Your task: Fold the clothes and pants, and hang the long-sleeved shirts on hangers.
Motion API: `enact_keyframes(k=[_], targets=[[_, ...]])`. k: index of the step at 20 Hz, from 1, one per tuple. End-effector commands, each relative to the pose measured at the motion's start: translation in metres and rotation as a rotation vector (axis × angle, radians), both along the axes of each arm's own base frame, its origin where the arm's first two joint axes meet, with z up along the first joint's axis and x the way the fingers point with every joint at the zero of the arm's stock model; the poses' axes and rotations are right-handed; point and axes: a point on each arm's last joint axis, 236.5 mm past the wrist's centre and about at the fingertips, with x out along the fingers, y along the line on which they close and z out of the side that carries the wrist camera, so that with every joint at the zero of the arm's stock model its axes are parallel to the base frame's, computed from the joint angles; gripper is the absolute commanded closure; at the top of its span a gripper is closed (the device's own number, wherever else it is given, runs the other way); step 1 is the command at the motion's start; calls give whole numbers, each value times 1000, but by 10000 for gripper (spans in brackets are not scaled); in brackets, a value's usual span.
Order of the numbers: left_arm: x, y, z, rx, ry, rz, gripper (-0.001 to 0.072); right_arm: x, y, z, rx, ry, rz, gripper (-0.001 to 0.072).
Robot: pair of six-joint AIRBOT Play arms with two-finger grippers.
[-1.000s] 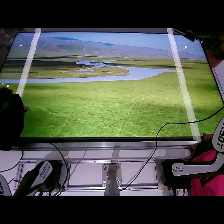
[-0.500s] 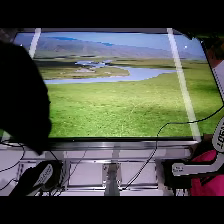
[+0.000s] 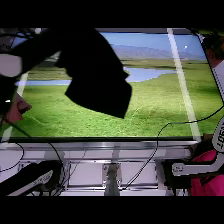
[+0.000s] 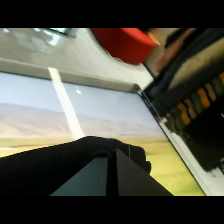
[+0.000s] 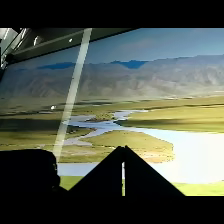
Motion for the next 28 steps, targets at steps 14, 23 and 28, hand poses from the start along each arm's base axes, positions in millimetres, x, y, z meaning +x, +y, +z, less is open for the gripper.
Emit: enact_keyframes(k=[14, 23, 28], targets=[[44, -86, -40, -111, -139, 132, 598, 3, -17, -7, -74, 5, -45, 451], [24, 23, -184, 282, 445, -109, 670, -25, 2, -127, -29, 337, 64, 698], [1, 113, -256, 372, 718, -36, 671, -66, 71, -198, 288, 489, 268, 698]])
